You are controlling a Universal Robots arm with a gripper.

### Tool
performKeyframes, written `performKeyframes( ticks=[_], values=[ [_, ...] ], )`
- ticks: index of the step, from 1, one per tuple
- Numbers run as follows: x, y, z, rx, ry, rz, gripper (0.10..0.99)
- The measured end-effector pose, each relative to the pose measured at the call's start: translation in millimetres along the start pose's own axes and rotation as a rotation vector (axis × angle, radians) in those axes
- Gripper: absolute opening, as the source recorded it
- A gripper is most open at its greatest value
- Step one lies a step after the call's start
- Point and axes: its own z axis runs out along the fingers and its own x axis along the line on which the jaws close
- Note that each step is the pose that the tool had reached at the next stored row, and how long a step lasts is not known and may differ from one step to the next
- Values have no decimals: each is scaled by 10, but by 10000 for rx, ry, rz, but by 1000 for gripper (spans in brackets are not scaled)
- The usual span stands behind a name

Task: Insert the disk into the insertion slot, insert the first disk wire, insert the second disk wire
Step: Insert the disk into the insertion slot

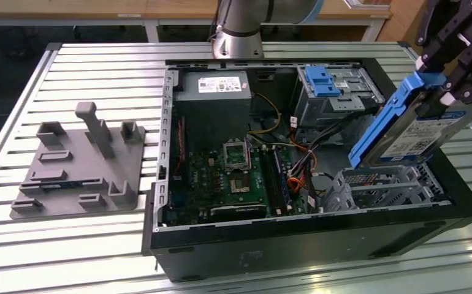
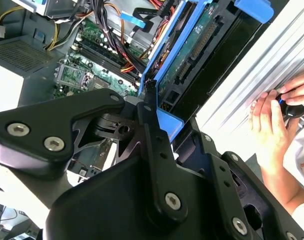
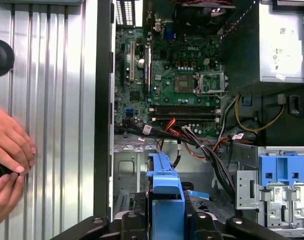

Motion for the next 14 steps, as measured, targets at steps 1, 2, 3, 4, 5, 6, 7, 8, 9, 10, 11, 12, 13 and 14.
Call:
performKeyframes(
  ticks=[1, 2, 3, 4, 5, 6, 7, 8, 9, 10, 11, 12, 13, 14],
  values=[
    [2, 0, 2, 0, 1, 0, 365],
    [2, 0, 4, 0, 2, 0, 365],
    [3, 0, 6, 0, 3, 0, 365],
    [3, -1, 9, 0, 1, 0, 365],
    [4, -1, 12, 0, 1, -3, 365],
    [4, -1, 14, 0, 1, -4, 365],
    [4, -1, 16, 0, 2, -6, 365],
    [4, -1, 19, 0, 2, -10, 365],
    [5, -1, 20, -1, 3, -13, 365],
    [5, -1, 23, -1, 2, -18, 365],
    [5, -1, 26, -1, 2, -23, 365],
    [5, -1, 28, -2, 2, -29, 365],
    [5, -1, 31, -2, 3, -38, 365],
    [5, -2, 34, -3, 4, -47, 365]
  ],
)
